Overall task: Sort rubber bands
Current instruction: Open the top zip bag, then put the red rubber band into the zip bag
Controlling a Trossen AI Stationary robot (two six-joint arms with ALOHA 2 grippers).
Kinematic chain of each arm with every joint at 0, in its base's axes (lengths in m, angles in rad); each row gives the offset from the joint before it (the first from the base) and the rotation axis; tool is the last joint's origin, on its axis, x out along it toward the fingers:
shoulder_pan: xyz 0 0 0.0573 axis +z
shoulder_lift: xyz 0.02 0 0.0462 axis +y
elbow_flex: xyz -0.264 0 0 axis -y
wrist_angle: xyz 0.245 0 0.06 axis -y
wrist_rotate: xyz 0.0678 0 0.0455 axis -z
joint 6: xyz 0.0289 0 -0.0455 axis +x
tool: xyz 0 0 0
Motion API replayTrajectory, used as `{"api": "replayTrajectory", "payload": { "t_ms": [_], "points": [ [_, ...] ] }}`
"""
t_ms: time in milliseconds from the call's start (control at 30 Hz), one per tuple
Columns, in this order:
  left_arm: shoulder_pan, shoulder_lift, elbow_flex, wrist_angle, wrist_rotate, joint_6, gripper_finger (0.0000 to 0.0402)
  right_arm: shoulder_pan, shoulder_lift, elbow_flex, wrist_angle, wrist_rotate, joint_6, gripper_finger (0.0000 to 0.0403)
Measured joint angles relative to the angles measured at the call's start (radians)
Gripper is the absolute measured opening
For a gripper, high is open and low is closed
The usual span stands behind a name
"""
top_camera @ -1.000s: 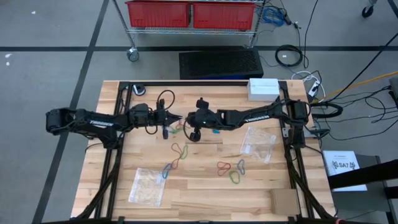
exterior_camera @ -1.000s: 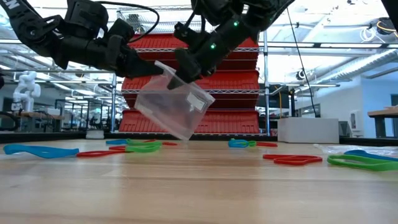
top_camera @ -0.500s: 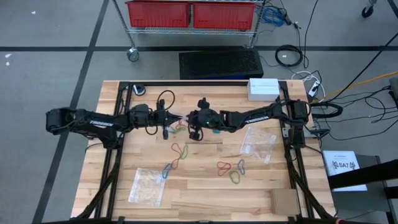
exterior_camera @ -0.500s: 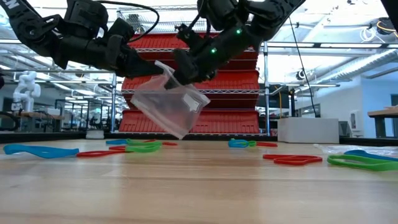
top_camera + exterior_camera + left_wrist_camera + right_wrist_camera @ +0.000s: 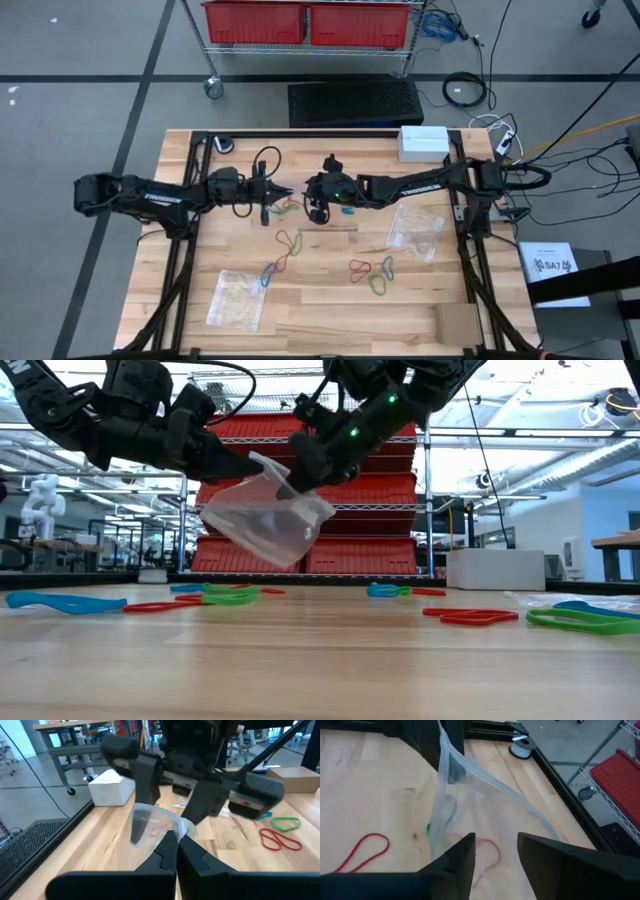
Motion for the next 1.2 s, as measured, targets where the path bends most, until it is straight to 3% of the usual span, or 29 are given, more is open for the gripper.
{"api": "replayTrajectory", "payload": {
  "t_ms": [533, 767, 1000, 1200],
  "points": [
    [0.015, 0.0, 0.0, -0.018, -0.027, -0.004, 0.0, 0.09, -0.279, 0.002, -0.352, -0.035, 0.046, 0.0215],
    [0.016, 0.0, 0.0, -0.041, -0.067, 0.018, 0.0, 0.05, -0.268, -0.043, -0.619, -0.01, 0.19, 0.0221],
    [0.016, 0.0, 0.0, -0.039, -0.068, 0.021, 0.0, -0.083, -0.252, -0.306, -0.499, -0.017, 0.319, 0.0216],
    [0.016, 0.0, 0.0, -0.036, -0.068, 0.023, 0.0, -0.143, -0.252, -0.427, -0.394, -0.037, 0.384, 0.0217]
  ]
}}
